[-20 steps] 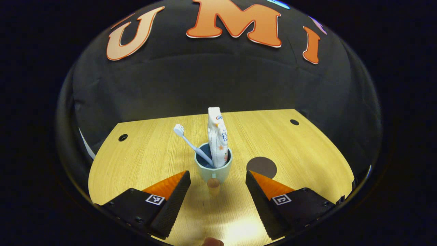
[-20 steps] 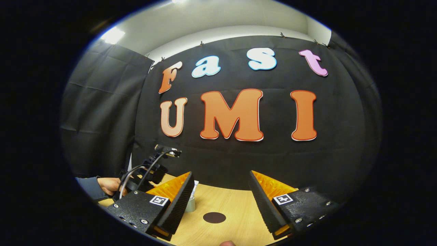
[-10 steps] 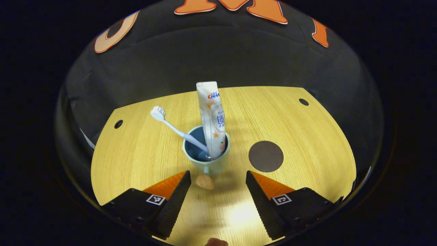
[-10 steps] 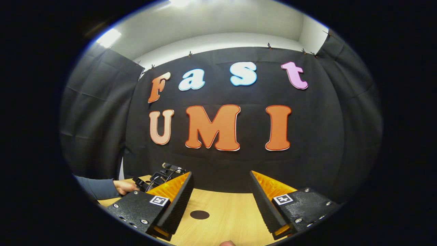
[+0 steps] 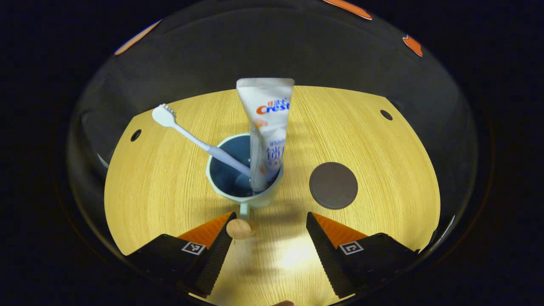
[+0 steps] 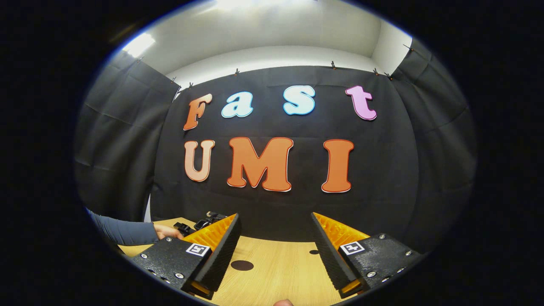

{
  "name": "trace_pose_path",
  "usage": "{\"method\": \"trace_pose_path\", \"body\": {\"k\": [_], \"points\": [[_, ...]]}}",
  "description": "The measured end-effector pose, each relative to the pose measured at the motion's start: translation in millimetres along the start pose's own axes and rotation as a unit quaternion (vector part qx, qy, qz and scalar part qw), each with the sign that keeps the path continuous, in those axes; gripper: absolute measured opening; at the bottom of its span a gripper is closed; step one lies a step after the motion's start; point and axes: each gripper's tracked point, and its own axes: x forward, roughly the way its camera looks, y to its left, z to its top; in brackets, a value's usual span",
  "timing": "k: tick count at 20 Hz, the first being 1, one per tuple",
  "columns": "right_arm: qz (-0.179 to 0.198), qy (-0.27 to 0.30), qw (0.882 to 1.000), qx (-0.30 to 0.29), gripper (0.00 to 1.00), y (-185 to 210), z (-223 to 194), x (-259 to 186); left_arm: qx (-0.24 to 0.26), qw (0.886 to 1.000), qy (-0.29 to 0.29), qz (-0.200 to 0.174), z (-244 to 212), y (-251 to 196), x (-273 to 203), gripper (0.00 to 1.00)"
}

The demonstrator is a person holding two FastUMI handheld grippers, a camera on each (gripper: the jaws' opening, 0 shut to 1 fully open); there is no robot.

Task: Put the toothbrush and toothpaste on the desktop into the cup, then pick up the cup and place it on the coaster on the desktop.

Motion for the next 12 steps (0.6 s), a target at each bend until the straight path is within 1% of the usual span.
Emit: {"method": "trace_pose_path", "body": {"k": [2, 3, 4, 5, 6, 7, 9, 10, 11, 12], "points": [[-0.001, 0.006, 1.0, 0.005, 0.96, -0.8, -11.7, -1.6, 0.0, 1.0, 0.002, 0.012, 1.9, 4.1, 0.8, 0.97], [-0.001, 0.01, 1.0, 0.007, 0.96, -1.3, -16.7, -0.3, -0.002, 1.0, 0.001, 0.015, 3.2, 6.2, 6.4, 0.95], [-0.001, 0.014, 1.0, 0.009, 0.96, -0.6, -19.9, 0.9, -0.004, 1.0, 0.001, 0.016, 4.5, 7.3, 12.3, 0.91], [-0.001, 0.015, 1.0, 0.012, 0.96, -0.8, -23.7, 1.7, -0.005, 1.0, 0.001, 0.021, 6.4, 7.8, 17.9, 0.81], [0.002, 0.018, 1.0, 0.014, 0.96, 0.4, -26.8, 0.9, -0.006, 0.999, 0.001, 0.032, 9.0, 11.8, 22.6, 0.77], [0.004, 0.02, 1.0, 0.016, 0.96, 0.4, -31.1, 1.4, -0.01, 0.999, 0.001, 0.04, 10.1, 17.8, 24.8, 0.67], [0.007, 0.022, 1.0, 0.019, 0.96, 2.1, -36.9, 2.0, -0.017, 0.999, 0.002, 0.034, 5.7, 20.1, 24.6, 0.49], [0.009, 0.022, 1.0, 0.02, 1.0, 2.9, -39.5, 2.6, -0.025, 0.999, -0.006, 0.03, 7.6, 20.5, 27.9, 0.45], [0.008, 0.024, 0.999, 0.021, 0.96, 2.5, -44.2, 3.1, -0.026, 0.999, -0.004, 0.028, 8.0, 20.3, 27.2, 0.27], [0.008, 0.027, 0.999, 0.023, 0.96, 2.8, -47.8, 4.2, -0.029, 0.999, -0.007, 0.027, 4.5, 20.8, 24.8, 0.27]]}}
